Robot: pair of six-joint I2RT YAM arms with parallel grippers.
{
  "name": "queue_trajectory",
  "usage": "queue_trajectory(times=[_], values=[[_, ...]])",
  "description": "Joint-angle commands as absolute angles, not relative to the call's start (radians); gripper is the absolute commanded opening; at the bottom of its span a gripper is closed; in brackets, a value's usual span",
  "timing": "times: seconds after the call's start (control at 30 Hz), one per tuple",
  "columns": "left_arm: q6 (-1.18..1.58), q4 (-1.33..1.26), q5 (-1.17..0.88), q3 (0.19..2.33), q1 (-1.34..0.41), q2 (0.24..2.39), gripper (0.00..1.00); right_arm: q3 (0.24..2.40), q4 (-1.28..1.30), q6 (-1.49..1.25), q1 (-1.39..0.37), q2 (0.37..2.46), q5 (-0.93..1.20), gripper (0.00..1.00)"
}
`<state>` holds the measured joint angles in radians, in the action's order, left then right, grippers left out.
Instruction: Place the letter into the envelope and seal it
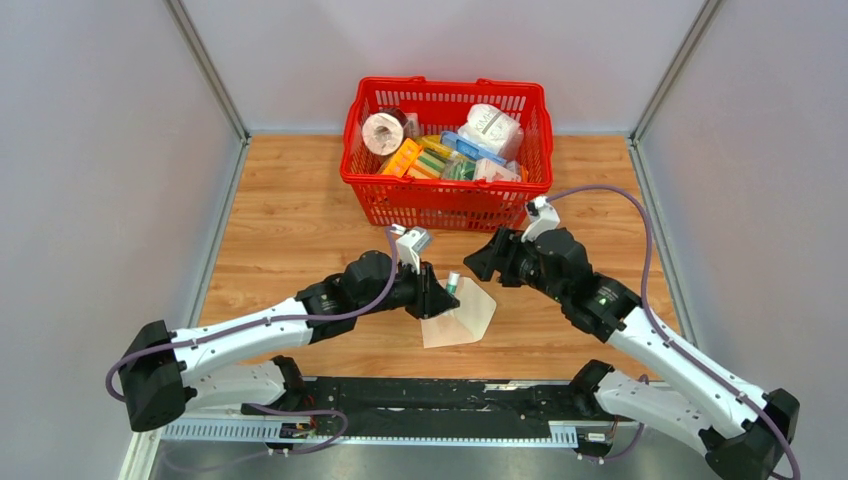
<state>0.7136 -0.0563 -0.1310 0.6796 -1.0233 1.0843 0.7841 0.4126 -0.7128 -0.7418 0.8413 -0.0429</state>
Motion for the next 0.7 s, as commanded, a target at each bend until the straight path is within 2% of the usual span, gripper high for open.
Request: queue_trajectory(times=[0.0, 0.37, 0.67], values=[[0.807, -0.112, -0.181, 0.696, -1.015, 1.069, 0.00, 0.828, 0.276, -0.727, -0.773, 0.880, -0.078, 0.69], [0.834, -0.110, -0.195, 0.693, -0.997, 1.080, 0.00, 0.841, 0.264, -0.750, -0.883, 0.885, -0.189, 0.62], [0.827, -0.097, -0.192, 0.706, -0.993, 1.088, 0.00, 0.850, 0.261, -0.772, -0.914, 0.919, -0.173, 0.61]])
